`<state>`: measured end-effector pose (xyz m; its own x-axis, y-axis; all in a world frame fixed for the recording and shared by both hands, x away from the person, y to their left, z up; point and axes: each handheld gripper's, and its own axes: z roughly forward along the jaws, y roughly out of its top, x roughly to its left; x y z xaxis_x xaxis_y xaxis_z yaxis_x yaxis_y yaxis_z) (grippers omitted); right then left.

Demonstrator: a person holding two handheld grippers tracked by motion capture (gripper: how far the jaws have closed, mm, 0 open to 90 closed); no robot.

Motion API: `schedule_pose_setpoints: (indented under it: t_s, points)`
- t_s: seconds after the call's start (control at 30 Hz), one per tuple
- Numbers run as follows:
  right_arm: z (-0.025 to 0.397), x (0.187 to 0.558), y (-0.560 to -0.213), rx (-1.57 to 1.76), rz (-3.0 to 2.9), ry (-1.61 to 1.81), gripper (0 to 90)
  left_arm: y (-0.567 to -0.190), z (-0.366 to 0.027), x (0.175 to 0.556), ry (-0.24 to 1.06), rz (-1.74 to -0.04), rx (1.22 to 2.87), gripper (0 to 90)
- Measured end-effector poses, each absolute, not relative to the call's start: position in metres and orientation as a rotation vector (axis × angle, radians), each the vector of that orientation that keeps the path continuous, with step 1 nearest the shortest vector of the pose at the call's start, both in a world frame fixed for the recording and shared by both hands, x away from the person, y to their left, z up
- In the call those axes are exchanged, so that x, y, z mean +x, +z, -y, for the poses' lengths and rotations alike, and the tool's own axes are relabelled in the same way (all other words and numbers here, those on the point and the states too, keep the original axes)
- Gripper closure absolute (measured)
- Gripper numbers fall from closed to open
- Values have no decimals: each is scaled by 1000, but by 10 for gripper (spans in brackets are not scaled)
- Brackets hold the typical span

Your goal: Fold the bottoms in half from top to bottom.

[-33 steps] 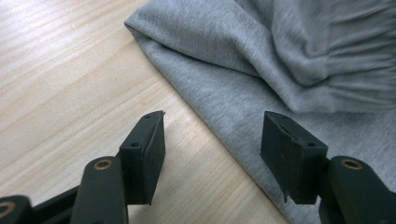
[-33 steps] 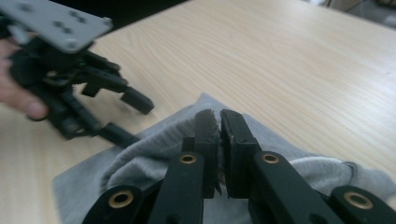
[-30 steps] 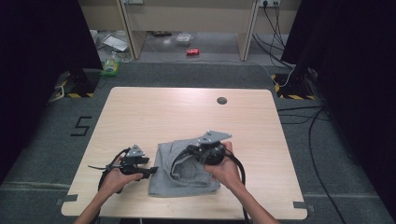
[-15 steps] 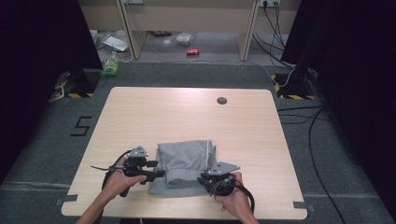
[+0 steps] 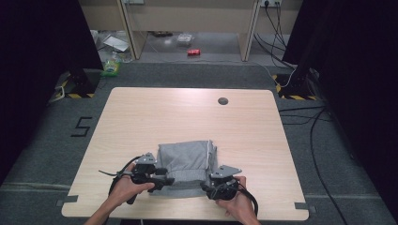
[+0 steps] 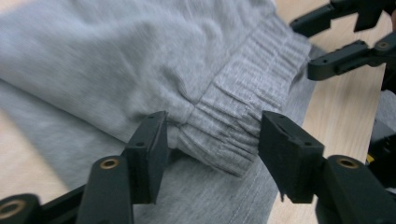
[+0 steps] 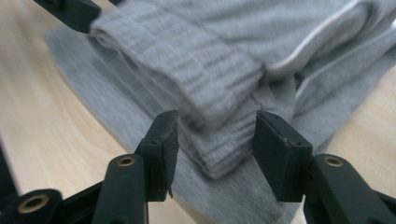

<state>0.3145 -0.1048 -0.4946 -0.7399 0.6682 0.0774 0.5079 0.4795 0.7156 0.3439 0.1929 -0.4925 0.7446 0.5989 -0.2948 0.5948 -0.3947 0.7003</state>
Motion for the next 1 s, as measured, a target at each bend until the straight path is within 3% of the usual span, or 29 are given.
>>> schedule_pose_setpoints:
  t_s: [0.07,0.2,0.23,0.3,0.6,0.7,0.83,1.0]
  points:
    - [103,317,-499,1014,-2516,1075,530,-498,-192,344,3,-901,2092,517]
    - [103,321,-498,963,-2516,1071,732,-500,-194,345,33,-900,2069,695]
    - [104,322,-497,949,-2515,1074,768,-499,-195,344,68,-895,2068,797]
    - [105,322,-494,938,-2514,1089,810,-497,-195,344,76,-879,2072,892]
    - [106,308,-469,921,-2496,1208,835,-477,-193,323,81,-788,2081,863]
    - [107,295,-466,901,-2500,1227,835,-469,-193,311,132,-752,2104,763]
    - [111,290,-483,906,-2514,1143,829,-476,-186,309,186,-728,2142,563]
    - [117,295,-501,991,-2548,1149,739,-483,-181,314,166,-721,2129,505]
